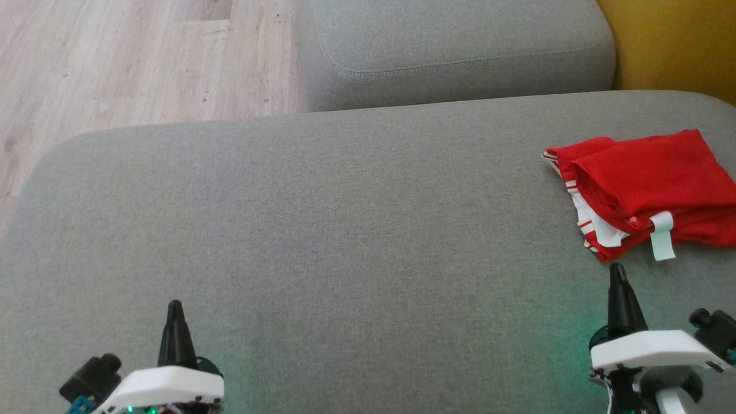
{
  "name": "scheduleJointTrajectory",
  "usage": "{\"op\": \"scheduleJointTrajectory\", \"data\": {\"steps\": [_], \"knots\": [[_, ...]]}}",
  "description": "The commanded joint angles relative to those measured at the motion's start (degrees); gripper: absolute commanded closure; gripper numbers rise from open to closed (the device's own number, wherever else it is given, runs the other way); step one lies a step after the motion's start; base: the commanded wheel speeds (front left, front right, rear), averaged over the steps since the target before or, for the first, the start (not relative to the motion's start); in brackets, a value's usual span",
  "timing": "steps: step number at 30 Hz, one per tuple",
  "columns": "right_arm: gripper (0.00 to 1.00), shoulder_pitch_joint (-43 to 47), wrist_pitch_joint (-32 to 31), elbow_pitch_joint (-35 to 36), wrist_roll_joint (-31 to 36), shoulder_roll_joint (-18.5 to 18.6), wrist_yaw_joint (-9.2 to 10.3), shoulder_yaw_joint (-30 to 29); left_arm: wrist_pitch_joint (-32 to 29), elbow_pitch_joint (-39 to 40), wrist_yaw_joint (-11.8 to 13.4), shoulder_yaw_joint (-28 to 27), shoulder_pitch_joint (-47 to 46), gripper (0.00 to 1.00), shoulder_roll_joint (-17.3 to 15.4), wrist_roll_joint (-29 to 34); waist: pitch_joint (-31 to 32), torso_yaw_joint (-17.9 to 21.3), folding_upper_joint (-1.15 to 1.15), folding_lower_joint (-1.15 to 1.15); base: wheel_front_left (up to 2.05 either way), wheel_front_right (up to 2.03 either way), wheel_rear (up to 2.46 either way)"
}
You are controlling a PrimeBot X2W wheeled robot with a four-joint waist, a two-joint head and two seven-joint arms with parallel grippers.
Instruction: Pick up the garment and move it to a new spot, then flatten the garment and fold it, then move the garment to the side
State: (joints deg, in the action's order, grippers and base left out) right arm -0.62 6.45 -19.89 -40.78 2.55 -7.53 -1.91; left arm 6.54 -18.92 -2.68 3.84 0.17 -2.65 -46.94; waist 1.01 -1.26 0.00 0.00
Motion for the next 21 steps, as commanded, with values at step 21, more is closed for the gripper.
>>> {"op": "scheduleJointTrajectory", "data": {"steps": [21], "knots": [[1.0, -3.8, -3.7, 3.2, -14.6, 0.2, 0.02, -1.1, -3.6, 2.8, -1.7, -3.7, -4.2, 1.0, -0.1, -12.8, -0.3, 0.3, 0.0, 0.0, 0.0, 0.0, 0.0]]}}
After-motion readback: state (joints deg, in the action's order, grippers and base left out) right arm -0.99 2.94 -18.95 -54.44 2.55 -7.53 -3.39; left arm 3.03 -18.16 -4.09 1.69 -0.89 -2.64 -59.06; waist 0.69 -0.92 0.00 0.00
